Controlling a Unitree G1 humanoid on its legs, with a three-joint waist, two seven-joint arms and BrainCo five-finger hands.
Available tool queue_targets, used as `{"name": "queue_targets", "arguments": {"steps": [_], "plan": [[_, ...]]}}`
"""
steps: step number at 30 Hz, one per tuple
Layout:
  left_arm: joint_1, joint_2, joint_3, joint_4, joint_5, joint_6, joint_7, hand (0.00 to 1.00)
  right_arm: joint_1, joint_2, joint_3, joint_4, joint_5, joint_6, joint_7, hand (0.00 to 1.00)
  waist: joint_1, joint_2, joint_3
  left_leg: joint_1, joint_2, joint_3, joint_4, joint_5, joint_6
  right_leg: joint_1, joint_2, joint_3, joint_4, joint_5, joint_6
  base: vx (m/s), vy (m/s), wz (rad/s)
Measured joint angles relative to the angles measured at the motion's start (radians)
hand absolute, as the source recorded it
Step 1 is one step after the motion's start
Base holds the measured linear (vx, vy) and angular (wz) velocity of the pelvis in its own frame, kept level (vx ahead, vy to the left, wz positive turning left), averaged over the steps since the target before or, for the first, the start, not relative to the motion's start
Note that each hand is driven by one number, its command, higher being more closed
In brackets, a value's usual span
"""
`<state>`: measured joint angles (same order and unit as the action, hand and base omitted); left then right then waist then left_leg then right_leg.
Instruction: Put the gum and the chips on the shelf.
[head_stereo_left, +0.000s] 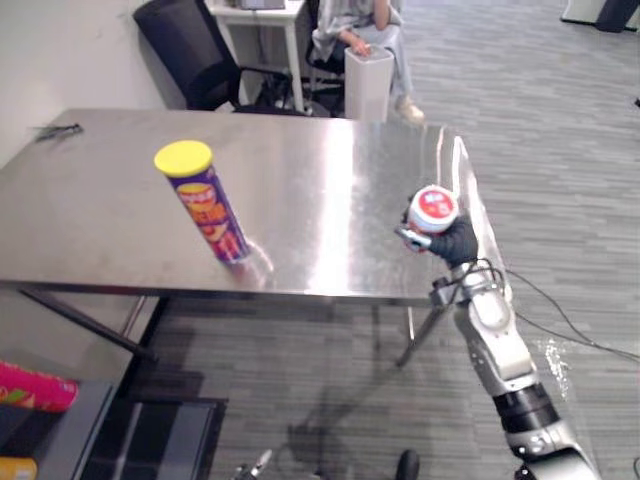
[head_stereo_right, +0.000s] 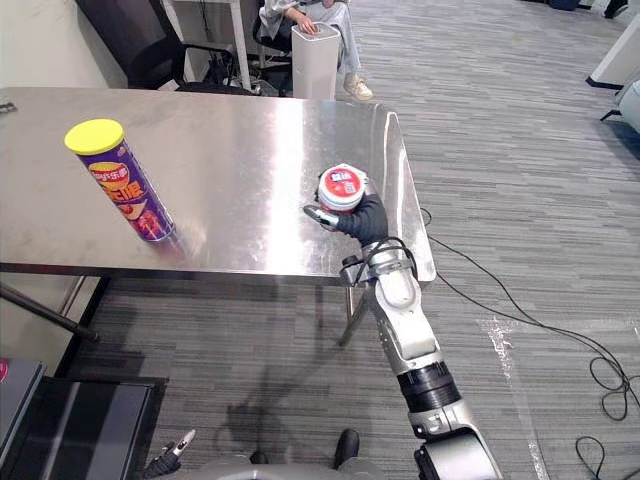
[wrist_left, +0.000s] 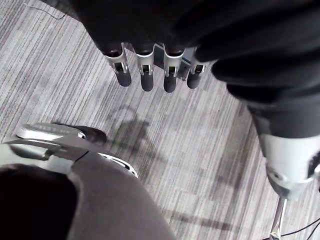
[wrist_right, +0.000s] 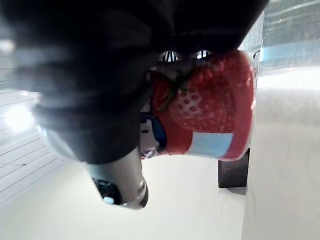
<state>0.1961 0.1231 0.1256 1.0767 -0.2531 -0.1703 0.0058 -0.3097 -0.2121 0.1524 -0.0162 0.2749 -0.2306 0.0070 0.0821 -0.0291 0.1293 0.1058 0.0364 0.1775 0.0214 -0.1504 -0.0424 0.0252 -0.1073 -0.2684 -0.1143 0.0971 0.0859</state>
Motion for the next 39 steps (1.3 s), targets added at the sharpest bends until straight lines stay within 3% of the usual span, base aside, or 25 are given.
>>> {"name": "queue_targets", "arguments": {"steps": [5,10,13,16,19,21,22,24,27,29,31,32,39], "plan": [[0.001,0.0,0.009,0.009,0.001,0.001,-0.002,0.0,0.088,-0.031,-0.078,-0.057,0.0,-0.001,0.003,1.0,-0.002,0.002,-0.006,0.0,-0.002,-0.006,0.001,0.0,0.001,0.003,-0.001,-0.007,0.0,0.0,0.0,0.0,-0.003,0.02],[0.004,-0.003,0.03,0.031,0.029,0.006,-0.012,0.0,0.175,-0.045,-0.136,-0.087,0.0,-0.001,0.018,1.0,-0.024,0.007,-0.014,-0.006,-0.004,-0.04,0.017,0.001,0.001,0.017,-0.004,-0.029,0.005,-0.001,0.0,-0.02,-0.013,0.15],[0.002,-0.004,0.036,0.036,0.019,0.006,-0.017,0.0,0.201,-0.04,-0.133,-0.106,0.001,-0.006,0.029,1.0,-0.024,0.008,-0.016,-0.069,-0.003,-0.065,0.075,0.001,0.002,-0.001,-0.008,-0.053,0.006,-0.002,-0.002,-0.07,-0.034,0.27],[-0.002,-0.009,0.038,0.036,-0.019,0.006,-0.031,0.0,0.191,-0.017,-0.105,-0.1,0.01,-0.008,0.029,1.0,-0.019,0.025,-0.006,-0.146,0.011,-0.148,0.134,0.003,-0.002,-0.032,-0.001,-0.127,0.055,-0.022,-0.031,-0.13,-0.095,0.69],[-0.025,-0.012,0.023,0.018,-0.019,0.006,-0.031,0.0,0.124,-0.006,-0.085,-0.076,0.011,-0.011,0.026,1.0,-0.007,0.037,0.002,-0.227,0.02,-0.218,0.113,0.073,-0.042,-0.098,-0.015,-0.252,0.163,-0.088,-0.067,-0.16,-0.117,1.25],[-0.032,-0.014,0.019,-0.002,-0.02,0.007,-0.031,0.0,0.094,-0.008,-0.098,-0.073,0.01,-0.013,0.019,1.0,0.009,0.047,0.004,-0.244,0.063,-0.131,0.027,0.077,-0.017,-0.103,-0.024,-0.353,0.193,-0.124,-0.099,-0.22,-0.139,1.51],[-0.036,-0.008,0.02,0.0,-0.02,0.007,-0.03,0.0,0.081,-0.008,-0.1,-0.077,0.009,-0.016,0.016,1.0,0.007,0.03,0.004,-0.241,0.088,-0.007,0.002,0.04,0.034,-0.095,-0.045,-0.413,0.172,-0.137,-0.104,-0.16,-0.11,1.54],[-0.04,-0.016,0.023,0.0,-0.02,0.008,-0.031,0.0,0.063,-0.013,-0.144,-0.078,0.008,-0.023,-0.005,1.0,0.004,0.032,0.013,-0.295,0.153,0.178,0.187,0.058,0.076,-0.095,-0.093,-0.546,0.2,-0.157,-0.142,-0.14,-0.096,1.8],[-0.025,-0.024,0.042,-0.002,-0.02,0.008,-0.031,0.0,0.076,-0.016,-0.192,-0.096,0.007,-0.024,-0.019,1.0,-0.009,0.044,0.006,-0.28,0.195,0.273,0.355,0.043,0.071,-0.087,-0.129,-0.671,0.212,-0.163,-0.145,-0.09,-0.029,1.29],[-0.022,-0.035,0.067,-0.001,-0.02,0.008,-0.032,0.0,0.078,-0.016,-0.229,-0.098,0.004,-0.025,-0.023,1.0,-0.029,0.054,0.0,-0.244,0.214,0.311,0.361,0.034,0.062,-0.086,-0.153,-0.751,0.223,-0.162,-0.144,-0.12,0.075,1.45],[-0.018,-0.047,0.08,-0.001,-0.02,0.008,-0.033,0.0,0.081,-0.018,-0.261,-0.098,0.004,-0.025,-0.025,1.0,-0.04,0.074,-0.013,-0.188,0.234,0.347,0.301,0.08,0.064,-0.086,-0.159,-0.821,0.228,-0.153,-0.141,-0.12,0.173,1.29],[-0.017,-0.054,0.081,-0.001,-0.019,0.009,-0.032,0.0,0.081,-0.018,-0.275,-0.098,0.004,-0.025,-0.027,1.0,-0.041,0.085,-0.018,-0.171,0.227,0.35,0.223,0.084,0.031,-0.088,-0.164,-0.857,0.233,-0.141,-0.135,-0.13,0.274,1.02],[-0.016,-0.054,0.116,-0.001,-0.005,0.02,-0.022,0.0,0.13,0.004,-0.286,-0.099,-0.001,-0.023,-0.03,1.0,-0.041,0.073,-0.024,-0.194,0.136,0.355,0.08,0.08,0.022,-0.092,-0.218,-0.967,0.218,-0.033,-0.093,-0.14,0.262,0.55]]}}
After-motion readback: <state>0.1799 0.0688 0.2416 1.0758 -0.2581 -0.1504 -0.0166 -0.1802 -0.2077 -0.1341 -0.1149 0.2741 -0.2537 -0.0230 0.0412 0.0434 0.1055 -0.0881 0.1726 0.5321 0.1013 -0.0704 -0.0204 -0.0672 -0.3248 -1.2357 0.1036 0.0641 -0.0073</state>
